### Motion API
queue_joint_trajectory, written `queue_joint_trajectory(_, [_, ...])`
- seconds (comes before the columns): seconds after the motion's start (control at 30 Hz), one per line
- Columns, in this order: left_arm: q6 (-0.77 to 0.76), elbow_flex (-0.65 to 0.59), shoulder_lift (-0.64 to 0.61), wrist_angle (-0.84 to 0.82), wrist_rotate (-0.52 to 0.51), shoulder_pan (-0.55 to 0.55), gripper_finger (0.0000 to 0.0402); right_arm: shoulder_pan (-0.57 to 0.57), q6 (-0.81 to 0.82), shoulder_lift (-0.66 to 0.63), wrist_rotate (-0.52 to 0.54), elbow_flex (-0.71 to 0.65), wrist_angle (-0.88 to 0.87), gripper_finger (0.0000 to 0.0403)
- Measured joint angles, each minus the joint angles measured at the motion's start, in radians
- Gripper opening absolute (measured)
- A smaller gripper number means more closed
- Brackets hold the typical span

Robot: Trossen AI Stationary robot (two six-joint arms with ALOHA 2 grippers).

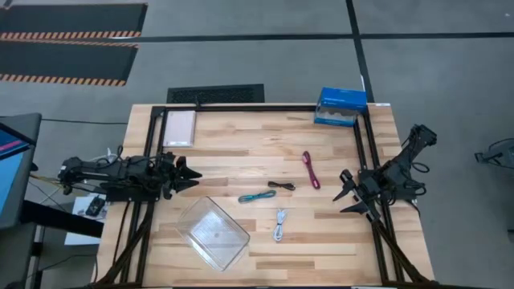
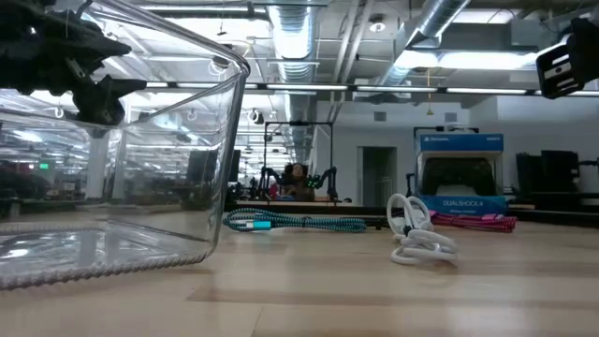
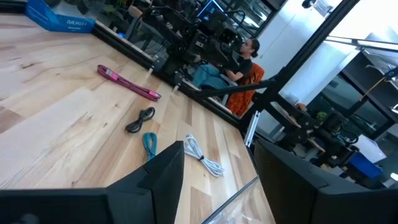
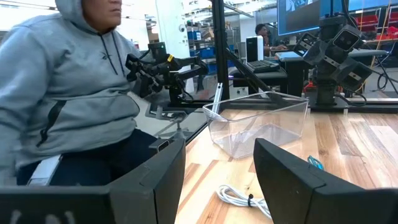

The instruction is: Pick and place USB-C Cables

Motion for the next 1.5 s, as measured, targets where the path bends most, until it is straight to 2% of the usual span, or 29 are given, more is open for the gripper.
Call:
queue_joint_trajectory(0.47, [0.000, 0.000, 0.000, 0.000, 0.000, 0.000, 0.0185, -0.002, 0.000, 0.001, 0.018, 0.000, 0.020, 0.0217])
queue_joint_trajectory(0.57, [0.000, 0.000, 0.000, 0.000, 0.000, 0.000, 0.0185, -0.009, -0.084, 0.000, 0.059, 0.007, 0.040, 0.0217])
queue_joint_trajectory(0.73, [-0.001, 0.000, 0.000, 0.001, -0.006, 0.000, 0.0185, -0.026, -0.213, 0.000, 0.062, 0.017, 0.067, 0.0217])
queue_joint_trajectory(0.97, [-0.024, 0.000, 0.000, 0.008, -0.042, 0.000, 0.0185, -0.057, -0.204, 0.000, 0.061, 0.017, 0.198, 0.0217])
queue_joint_trajectory(1.2, [-0.111, -0.001, 0.000, 0.020, -0.108, 0.000, 0.0185, -0.071, -0.164, 0.000, 0.058, 0.020, 0.366, 0.0217])
queue_joint_trajectory(1.37, [-0.113, -0.001, 0.000, 0.022, -0.111, 0.000, 0.0185, -0.088, -0.156, 0.000, 0.058, 0.020, 0.402, 0.0217])
queue_joint_trajectory(1.5, [-0.115, -0.001, 0.000, 0.026, -0.156, 0.000, 0.0185, -0.103, -0.157, 0.000, 0.082, 0.020, 0.405, 0.0217])
